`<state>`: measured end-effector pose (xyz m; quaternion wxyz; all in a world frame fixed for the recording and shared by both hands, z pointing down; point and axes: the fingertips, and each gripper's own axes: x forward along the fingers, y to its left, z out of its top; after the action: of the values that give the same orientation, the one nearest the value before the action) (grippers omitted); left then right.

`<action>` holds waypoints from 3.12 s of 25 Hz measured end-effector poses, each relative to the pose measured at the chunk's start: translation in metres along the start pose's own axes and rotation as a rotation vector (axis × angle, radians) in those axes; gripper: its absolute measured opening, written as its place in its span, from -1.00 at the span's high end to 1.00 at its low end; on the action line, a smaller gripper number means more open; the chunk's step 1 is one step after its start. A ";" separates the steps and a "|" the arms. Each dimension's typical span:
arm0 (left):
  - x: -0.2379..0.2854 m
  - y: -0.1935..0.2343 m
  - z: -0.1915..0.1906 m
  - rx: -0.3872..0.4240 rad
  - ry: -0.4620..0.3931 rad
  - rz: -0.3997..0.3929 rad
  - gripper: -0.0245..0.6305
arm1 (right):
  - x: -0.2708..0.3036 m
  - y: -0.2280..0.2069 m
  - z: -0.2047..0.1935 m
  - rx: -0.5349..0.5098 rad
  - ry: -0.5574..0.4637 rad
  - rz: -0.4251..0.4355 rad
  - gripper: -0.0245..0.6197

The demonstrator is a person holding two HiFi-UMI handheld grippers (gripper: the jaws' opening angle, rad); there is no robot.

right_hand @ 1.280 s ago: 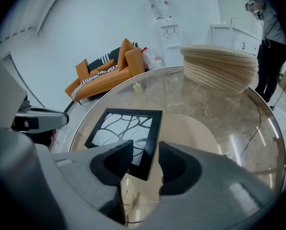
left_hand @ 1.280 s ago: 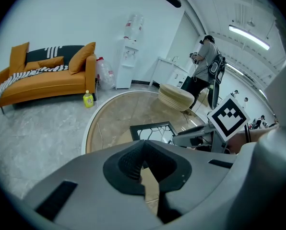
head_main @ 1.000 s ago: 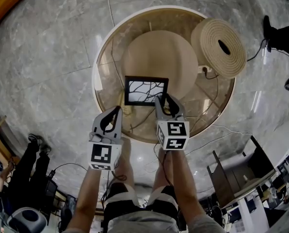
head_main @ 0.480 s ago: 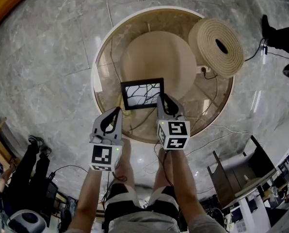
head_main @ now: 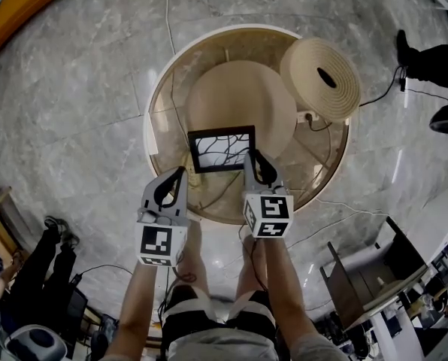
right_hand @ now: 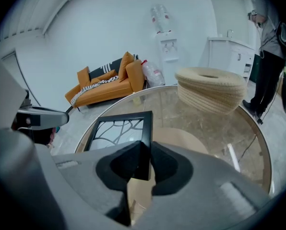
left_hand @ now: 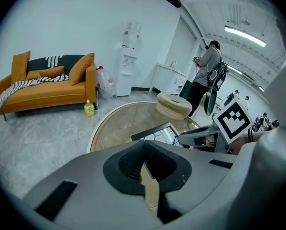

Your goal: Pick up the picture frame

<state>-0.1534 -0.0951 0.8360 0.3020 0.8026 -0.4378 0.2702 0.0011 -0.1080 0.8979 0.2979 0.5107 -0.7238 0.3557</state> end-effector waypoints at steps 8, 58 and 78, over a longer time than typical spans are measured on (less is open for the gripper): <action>-0.040 -0.010 0.062 0.040 -0.087 0.038 0.87 | -0.054 0.002 0.060 -0.008 -0.088 -0.007 0.72; -0.467 -0.269 0.229 0.120 -0.555 0.313 0.87 | -0.623 0.044 0.191 -0.203 -0.737 0.065 0.72; -0.484 -0.299 0.199 0.115 -0.574 0.357 0.87 | -0.657 0.039 0.169 -0.247 -0.771 0.086 0.72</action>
<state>-0.0883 0.1520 0.2904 0.0687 0.7724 -0.6224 0.1063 0.1499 0.1091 0.2720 0.0487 0.5363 -0.8404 0.0609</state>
